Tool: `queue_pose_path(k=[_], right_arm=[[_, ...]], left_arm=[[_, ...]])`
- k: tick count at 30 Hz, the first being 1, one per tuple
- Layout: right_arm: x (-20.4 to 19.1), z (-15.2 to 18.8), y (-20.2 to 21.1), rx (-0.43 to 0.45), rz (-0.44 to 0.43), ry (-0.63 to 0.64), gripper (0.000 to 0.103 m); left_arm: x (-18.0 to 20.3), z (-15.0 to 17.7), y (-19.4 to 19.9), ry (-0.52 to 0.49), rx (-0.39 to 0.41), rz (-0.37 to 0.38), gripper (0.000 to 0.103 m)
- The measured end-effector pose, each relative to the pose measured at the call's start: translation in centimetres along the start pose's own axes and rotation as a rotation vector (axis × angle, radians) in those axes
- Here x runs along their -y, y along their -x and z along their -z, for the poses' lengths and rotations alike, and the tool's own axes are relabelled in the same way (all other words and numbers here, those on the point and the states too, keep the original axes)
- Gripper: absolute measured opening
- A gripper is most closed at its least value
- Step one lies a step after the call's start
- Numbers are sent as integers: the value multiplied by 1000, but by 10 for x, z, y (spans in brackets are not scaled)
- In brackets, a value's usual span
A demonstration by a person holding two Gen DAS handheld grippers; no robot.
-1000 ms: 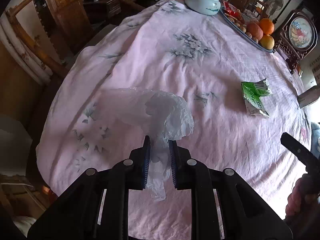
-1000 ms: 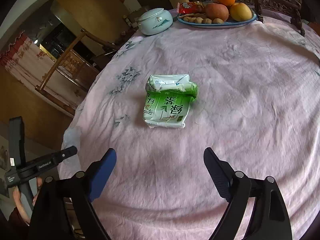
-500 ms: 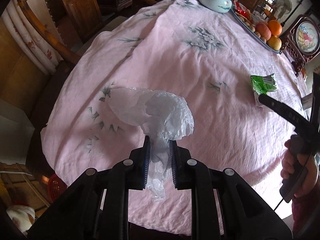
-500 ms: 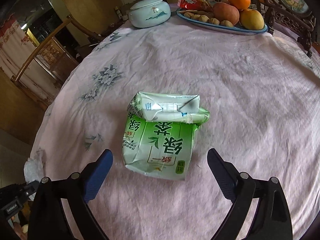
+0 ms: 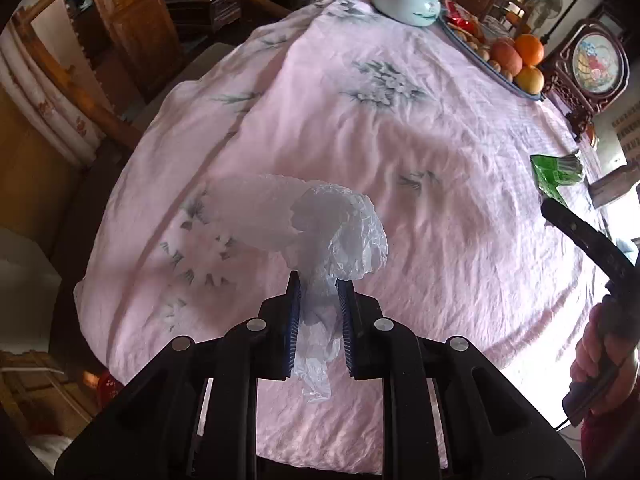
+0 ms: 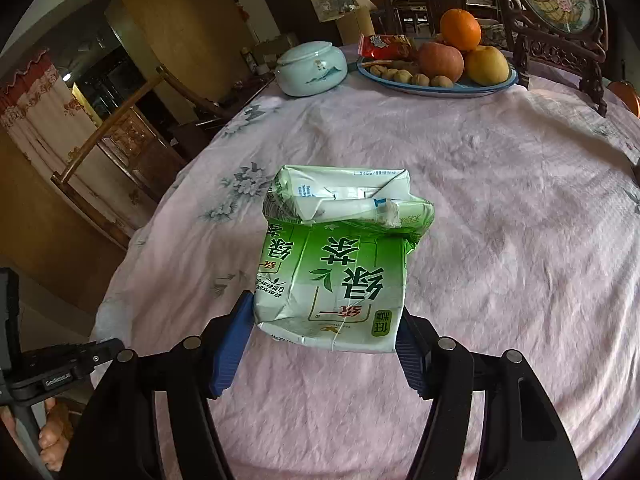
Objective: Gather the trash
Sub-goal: 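Grasp the green-and-white tea drink packet with the right gripper and lift, then carry the plastic bag and tea packet over to the red wastebasket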
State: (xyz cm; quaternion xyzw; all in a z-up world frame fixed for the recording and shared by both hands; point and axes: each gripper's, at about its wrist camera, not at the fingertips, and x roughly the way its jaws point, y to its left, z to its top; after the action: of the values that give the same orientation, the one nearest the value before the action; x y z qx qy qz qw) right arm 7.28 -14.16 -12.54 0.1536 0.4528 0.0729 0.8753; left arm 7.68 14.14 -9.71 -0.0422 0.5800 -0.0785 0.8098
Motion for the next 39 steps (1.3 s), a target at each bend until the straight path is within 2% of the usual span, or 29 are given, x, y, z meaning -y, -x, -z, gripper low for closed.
queue_pose_path(k=[9,15,19,23,25,29,39], right_arm=[[-20,20,33,20,0,-7,65],[-47,37,49,24,-5,12,66],[-65,43,51,4,-50,59,66],[-86,35,43,-40,-115,170,66],[-100,30,40,-49,-156,222,65],[-127,25,34,-74,-247,306,65],[-200,48,15,-197,-432,514,65]], left_arm=[[5,-1,7,-66,24,45,20],[-10,13,19,-95,36,43,20],[-26,27,29,-79,46,6,20],[-49,43,50,42,97,-52,21],[-62,53,59,126,112,-66,21],[-82,77,73,228,125,-134,21],[-131,156,111,478,146,-299,21]])
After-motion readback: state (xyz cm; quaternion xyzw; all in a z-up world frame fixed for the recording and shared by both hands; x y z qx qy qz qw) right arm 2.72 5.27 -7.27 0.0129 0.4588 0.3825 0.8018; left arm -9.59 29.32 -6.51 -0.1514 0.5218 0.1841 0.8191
